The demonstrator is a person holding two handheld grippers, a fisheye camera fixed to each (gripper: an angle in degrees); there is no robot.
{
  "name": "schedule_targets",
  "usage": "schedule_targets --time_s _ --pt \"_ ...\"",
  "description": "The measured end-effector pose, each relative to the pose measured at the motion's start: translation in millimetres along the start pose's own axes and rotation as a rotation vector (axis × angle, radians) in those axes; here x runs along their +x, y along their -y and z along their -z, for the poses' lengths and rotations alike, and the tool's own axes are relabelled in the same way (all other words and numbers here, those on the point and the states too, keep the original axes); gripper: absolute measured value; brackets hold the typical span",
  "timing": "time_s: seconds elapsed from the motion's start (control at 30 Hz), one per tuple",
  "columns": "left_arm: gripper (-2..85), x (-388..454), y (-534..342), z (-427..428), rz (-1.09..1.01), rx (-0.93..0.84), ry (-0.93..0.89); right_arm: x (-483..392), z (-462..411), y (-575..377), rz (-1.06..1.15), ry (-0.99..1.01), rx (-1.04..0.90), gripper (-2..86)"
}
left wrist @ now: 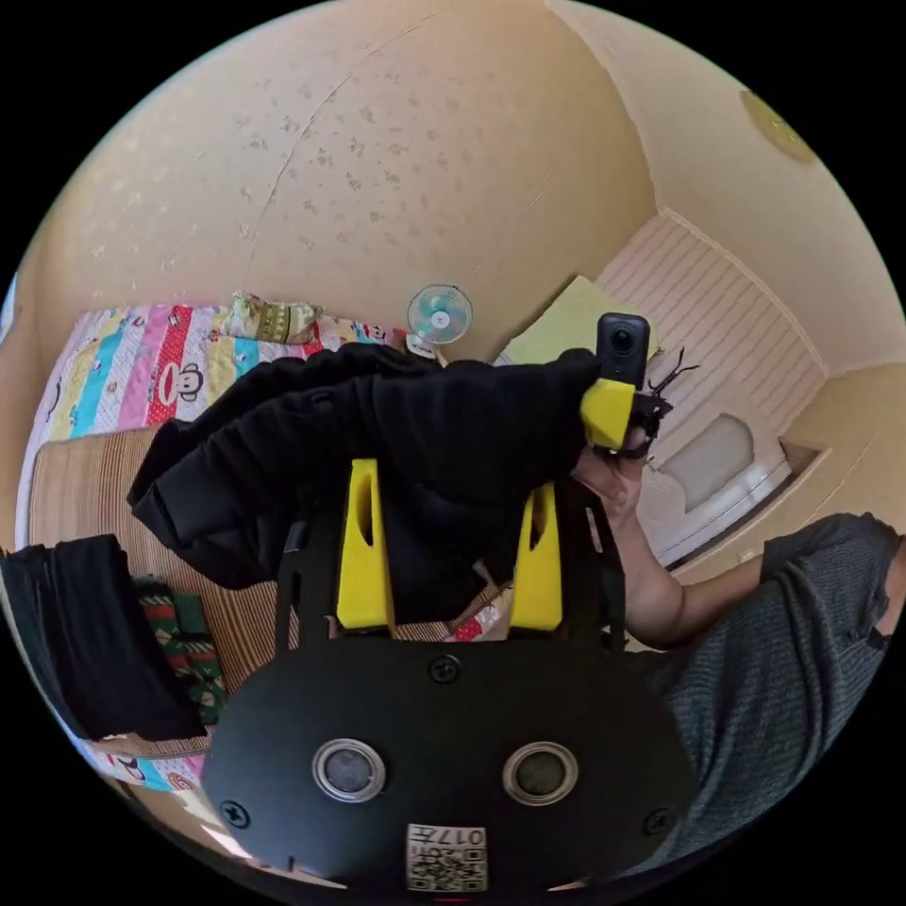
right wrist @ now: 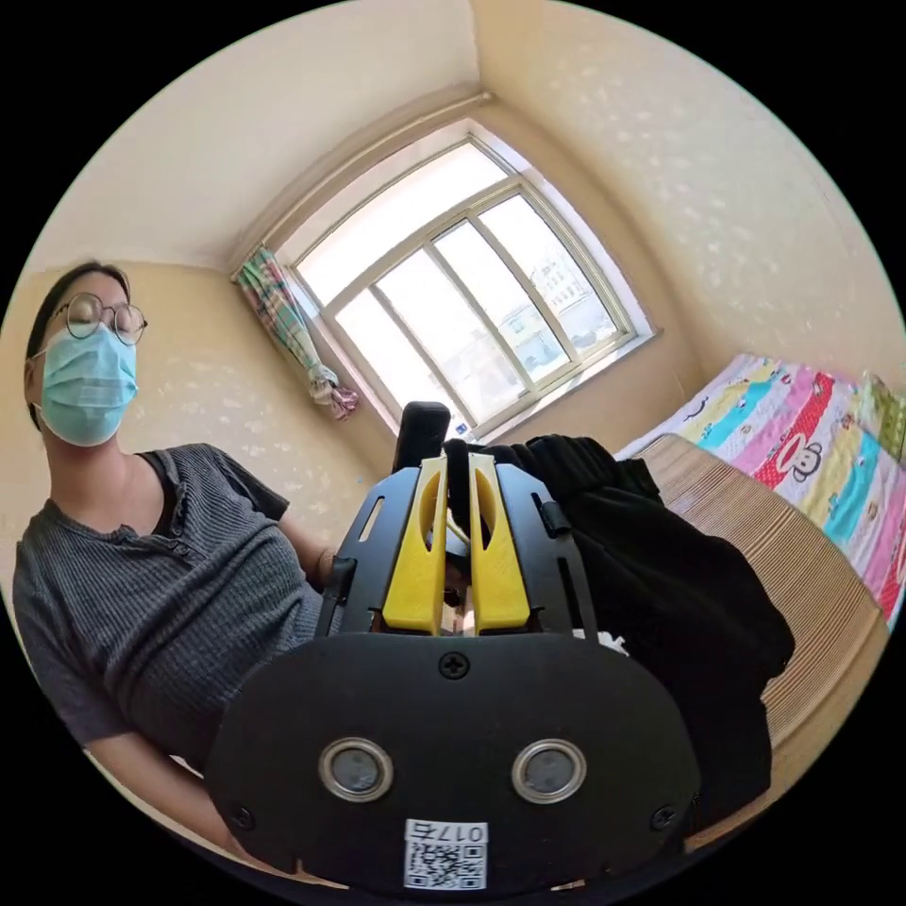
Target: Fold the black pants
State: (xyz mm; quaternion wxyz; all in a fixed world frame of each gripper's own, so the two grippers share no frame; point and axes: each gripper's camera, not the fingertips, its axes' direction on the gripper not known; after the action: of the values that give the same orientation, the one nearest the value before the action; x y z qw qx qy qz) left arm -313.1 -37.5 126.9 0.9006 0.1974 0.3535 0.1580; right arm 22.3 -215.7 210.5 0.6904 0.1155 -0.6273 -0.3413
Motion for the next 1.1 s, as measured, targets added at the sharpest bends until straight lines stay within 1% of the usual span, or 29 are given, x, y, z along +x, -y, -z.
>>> schedule_targets --time_s 0.03,0.07,0.1,0.13,0.17,0.23,0.27,0.33,0.37,0.43,0.47,0.53,0.57,0.63,0.67,0.7,0.73,0.77,0.8,0.9,0.97,1.0,1.03,1.07,1.1 --pt "10.9 14 0 15 -0.114 0.031 -0.017 -12 5 3 0.024 -0.025 -0.002 1.8" --pt "8.6 20 0 22 -0.161 0.045 -0.03 -34 15 9 0.064 -0.065 -0.003 1.7" --pt "5.6 28 -2 36 -0.237 0.075 -0.091 -55 27 12 0.113 -0.081 0.0 1.7" --pt "4.1 29 -2 49 -0.279 0.096 -0.192 -64 33 13 0.14 -0.079 0.008 1.7" --pt "3.9 27 -3 55 -0.294 0.109 -0.247 -83 49 12 0.187 -0.075 0.043 1.6" --pt "3.4 16 -12 85 -0.347 0.216 -0.441 -104 79 4 0.23 -0.096 0.132 1.4" --pt "3.4 11 -15 93 -0.363 0.25 -0.491 -113 99 -4 0.228 -0.147 0.185 1.1" --pt "3.3 -6 -27 125 -0.456 0.413 -0.7 -119 126 -18 0.183 -0.275 0.23 0.8" --pt "3.3 -10 -29 133 -0.489 0.461 -0.756 -117 141 -27 0.132 -0.35 0.226 0.8" --pt "3.4 -24 -36 162 -0.639 0.674 -0.985 -108 158 -41 0.061 -0.396 0.194 1.0" --pt "3.4 -28 -36 168 -0.679 0.729 -1.05 -101 166 -52 0.017 -0.38 0.18 1.3" --pt "3.7 -42 -31 182 -0.83 0.948 -1.332 -89 175 -68 -0.038 -0.307 0.181 2.0" --pt "3.8 -45 -28 183 -0.862 1.001 -1.407 -80 178 -79 -0.074 -0.237 0.188 2.7" --pt "4.2 -51 -13 178 -0.989 1.163 -1.711 -67 178 -93 -0.124 -0.124 0.194 5.1" --pt "4.3 -50 -9 175 -1.015 1.189 -1.779 -60 175 -100 -0.143 -0.05 0.19 8.0" --pt "4.3 -45 1 167 -1.05 1.215 -1.889 -53 170 -106 -0.162 0.026 0.179 10.6" --pt "4.4 -36 10 160 -1.058 1.197 -1.954 -49 167 -109 -0.17 0.069 0.173 11.9" --pt "4.4 -30 14 157 -1.055 1.176 -1.967 -44 160 -113 -0.173 0.172 0.171 14.3" --pt "4.4 -17 20 149 -1.039 1.114 -1.964 -42 153 -116 -0.157 0.28 0.179 16.4" --pt "4.4 16 29 122 -0.991 0.929 -1.906 -50 136 -114 -0.088 0.474 0.184 18.0" --pt "4.4 30 34 101 -0.968 0.831 -1.914 -58 134 -112 -0.049 0.51 0.224 17.0" --pt "4.4 36 38 87 -0.948 0.746 -1.895 -65 137 -110 -0.017 0.512 0.236 14.7" --pt "4.5 38 42 78 -0.92 0.665 -1.839 -69 139 -108 -0.006 0.486 0.226 12.9" --pt "4.5 37 44 75 -0.907 0.637 -1.803 -78 148 -107 0.023 0.391 0.216 9.5" --pt "4.5 34 45 74 -0.886 0.592 -1.719 -87 162 -107 0.053 0.289 0.226 6.3"
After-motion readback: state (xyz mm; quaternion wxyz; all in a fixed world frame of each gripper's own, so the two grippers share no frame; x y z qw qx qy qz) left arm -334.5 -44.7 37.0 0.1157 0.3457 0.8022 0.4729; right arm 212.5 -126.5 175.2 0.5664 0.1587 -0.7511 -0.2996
